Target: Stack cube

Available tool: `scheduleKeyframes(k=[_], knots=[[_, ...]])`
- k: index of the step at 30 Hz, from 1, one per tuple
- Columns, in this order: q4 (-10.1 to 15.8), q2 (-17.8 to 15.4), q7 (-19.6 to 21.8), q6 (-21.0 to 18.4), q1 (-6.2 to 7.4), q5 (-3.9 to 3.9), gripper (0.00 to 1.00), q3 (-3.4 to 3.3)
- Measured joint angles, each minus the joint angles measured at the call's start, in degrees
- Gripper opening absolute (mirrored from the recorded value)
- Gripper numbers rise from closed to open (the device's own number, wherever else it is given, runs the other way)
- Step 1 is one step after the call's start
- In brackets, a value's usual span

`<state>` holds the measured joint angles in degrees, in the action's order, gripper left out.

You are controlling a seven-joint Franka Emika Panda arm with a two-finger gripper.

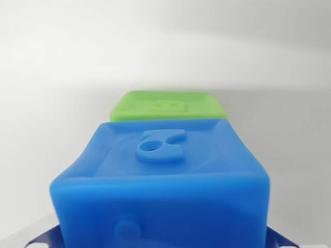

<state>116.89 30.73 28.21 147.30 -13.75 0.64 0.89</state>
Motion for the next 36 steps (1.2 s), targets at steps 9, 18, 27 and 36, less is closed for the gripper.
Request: scheduleKeyframes(k=[9, 18, 27, 36], knots=[[-0.1, 0.6, 0.0, 0.5, 0.00, 0.00, 0.00, 0.00], [-0.1, 0.7, 0.0, 0.6, 0.00, 0.00, 1.00, -0.01], [-0.1, 0.7, 0.0, 0.6, 0.00, 0.00, 1.00, -0.01], [-0.2, 0.7, 0.0, 0.6, 0.00, 0.00, 1.00, -0.01]])
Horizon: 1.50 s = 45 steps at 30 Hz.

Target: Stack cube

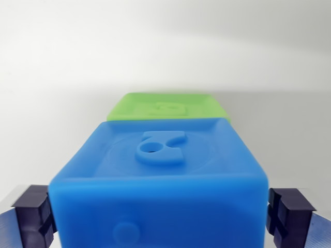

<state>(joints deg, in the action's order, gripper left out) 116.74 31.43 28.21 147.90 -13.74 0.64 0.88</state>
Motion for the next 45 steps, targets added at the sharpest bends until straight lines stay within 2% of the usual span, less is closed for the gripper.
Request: scheduleKeyframes(k=[18, 31, 45], knots=[[0.0, -0.5, 0.0, -0.4, 0.01, 0.00, 1.00, 0.00], [0.4, -4.1, 0.0, -3.5, 0.01, 0.00, 1.00, 0.00], [0.5, -9.9, 0.0, -9.1, 0.01, 0.00, 1.00, 0.00]])
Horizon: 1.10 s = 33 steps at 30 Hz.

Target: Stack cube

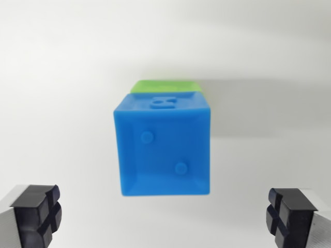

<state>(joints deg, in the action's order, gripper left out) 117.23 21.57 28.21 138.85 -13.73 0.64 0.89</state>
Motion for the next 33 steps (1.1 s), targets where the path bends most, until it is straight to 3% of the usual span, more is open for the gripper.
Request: scheduleKeyframes(k=[17, 33], knots=[[-2.0, -6.7, 0.0, -8.7, 0.00, -0.04, 1.00, 0.02], [-6.1, -11.4, -0.1, -17.5, 0.00, -0.13, 1.00, 0.03]])
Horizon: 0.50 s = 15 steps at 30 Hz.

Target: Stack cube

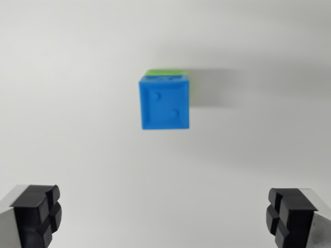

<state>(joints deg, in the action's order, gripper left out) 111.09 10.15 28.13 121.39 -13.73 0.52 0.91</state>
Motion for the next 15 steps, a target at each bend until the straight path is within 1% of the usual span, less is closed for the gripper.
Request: scheduleKeyframes(k=[9, 15], knots=[[-2.6, -1.5, 0.0, -4.1, 0.00, -0.03, 1.00, 0.00], [-4.0, -2.2, 0.0, -6.2, 0.00, -0.05, 1.00, 0.00]])
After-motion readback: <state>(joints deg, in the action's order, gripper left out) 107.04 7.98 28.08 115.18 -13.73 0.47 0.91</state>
